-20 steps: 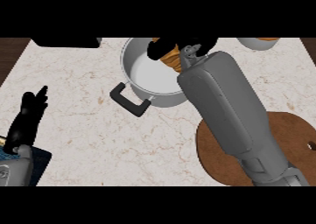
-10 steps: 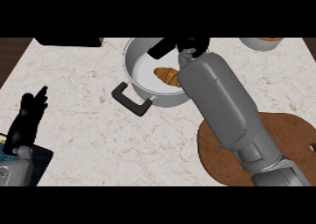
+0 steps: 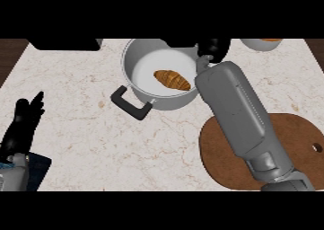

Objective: Pick the croissant from the cutting board and place it in the pot

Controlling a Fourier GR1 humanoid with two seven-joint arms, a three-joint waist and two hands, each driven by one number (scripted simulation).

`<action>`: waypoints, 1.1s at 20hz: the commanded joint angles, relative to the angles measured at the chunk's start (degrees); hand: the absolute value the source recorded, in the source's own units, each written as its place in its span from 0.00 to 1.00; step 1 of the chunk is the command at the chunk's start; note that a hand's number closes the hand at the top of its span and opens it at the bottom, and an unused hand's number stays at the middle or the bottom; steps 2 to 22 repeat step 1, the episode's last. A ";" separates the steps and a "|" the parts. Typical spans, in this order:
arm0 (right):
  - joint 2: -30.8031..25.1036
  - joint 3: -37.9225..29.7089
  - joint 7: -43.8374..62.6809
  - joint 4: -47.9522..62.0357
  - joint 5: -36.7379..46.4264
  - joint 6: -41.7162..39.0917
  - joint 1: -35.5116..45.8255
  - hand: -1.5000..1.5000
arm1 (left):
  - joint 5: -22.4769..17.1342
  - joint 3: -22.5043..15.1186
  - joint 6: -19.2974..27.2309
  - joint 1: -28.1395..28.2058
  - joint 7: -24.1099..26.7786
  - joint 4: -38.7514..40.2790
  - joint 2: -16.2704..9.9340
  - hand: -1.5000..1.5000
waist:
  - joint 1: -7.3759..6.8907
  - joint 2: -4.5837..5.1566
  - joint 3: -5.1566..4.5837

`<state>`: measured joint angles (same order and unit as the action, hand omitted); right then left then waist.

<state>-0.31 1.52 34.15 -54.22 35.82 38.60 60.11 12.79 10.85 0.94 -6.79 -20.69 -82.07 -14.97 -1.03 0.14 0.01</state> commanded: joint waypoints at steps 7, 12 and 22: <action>-3.03 -2.39 -2.83 -7.27 -2.19 1.67 -5.01 0.00 | -0.23 0.46 0.50 2.38 0.78 -0.80 0.67 0.50 | 1.22 -0.34 0.02; -3.03 -2.39 -2.83 -7.27 -2.19 1.67 -5.01 0.00 | -0.23 0.46 0.50 2.38 0.78 -0.80 0.67 0.50 | 1.22 -0.34 0.02; -3.03 -2.39 -2.83 -7.27 -2.19 1.67 -5.01 0.00 | -0.23 0.46 0.50 2.38 0.78 -0.80 0.67 0.50 | 1.22 -0.34 0.02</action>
